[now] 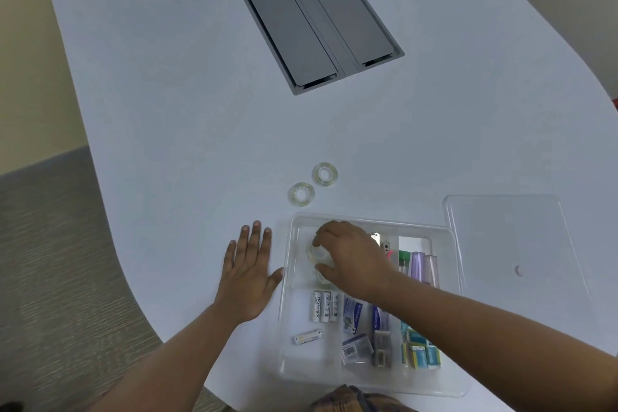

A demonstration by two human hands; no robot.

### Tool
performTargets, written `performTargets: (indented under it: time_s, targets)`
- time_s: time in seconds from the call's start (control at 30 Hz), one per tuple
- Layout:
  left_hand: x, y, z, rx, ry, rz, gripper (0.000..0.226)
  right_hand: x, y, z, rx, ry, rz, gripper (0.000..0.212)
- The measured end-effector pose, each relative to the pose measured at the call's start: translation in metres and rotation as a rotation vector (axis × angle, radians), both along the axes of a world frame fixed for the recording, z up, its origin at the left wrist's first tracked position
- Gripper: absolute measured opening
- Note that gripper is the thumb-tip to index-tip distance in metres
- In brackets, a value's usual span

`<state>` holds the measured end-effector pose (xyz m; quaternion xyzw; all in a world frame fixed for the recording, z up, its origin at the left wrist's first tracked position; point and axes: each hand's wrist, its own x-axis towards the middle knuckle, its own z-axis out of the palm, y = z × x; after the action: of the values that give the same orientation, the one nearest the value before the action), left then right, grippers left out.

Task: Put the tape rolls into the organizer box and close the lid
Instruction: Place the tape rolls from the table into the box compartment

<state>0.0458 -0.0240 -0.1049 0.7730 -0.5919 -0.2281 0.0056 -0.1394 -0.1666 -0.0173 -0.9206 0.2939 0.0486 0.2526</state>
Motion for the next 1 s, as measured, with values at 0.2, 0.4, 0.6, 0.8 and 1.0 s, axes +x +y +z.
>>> performTargets:
  time_s: [0.2, 0.4, 0.6, 0.8, 1.0]
  targets:
    - [0.001, 0.0, -0.001, 0.003, -0.011, -0.004, 0.077, 0.002, 0.005, -0.013, -0.157, 0.058, 0.036, 0.02]
    - [0.0, -0.001, 0.003, -0.003, 0.006, 0.001, 0.079, 0.01, 0.005, -0.02, -0.247, 0.113, 0.06, 0.019]
    - [-0.001, -0.001, 0.004, -0.012, 0.014, 0.003, 0.08, 0.008, 0.005, -0.027, -0.287, 0.141, 0.111, 0.014]
    - [-0.001, -0.001, 0.003, -0.026, 0.007, 0.002, 0.08, 0.007, 0.009, -0.029, -0.331, 0.126, 0.14, 0.024]
    - [-0.001, -0.001, 0.004, -0.022, 0.011, 0.001, 0.078, -0.004, 0.016, -0.024, -0.283, 0.012, 0.049, 0.034]
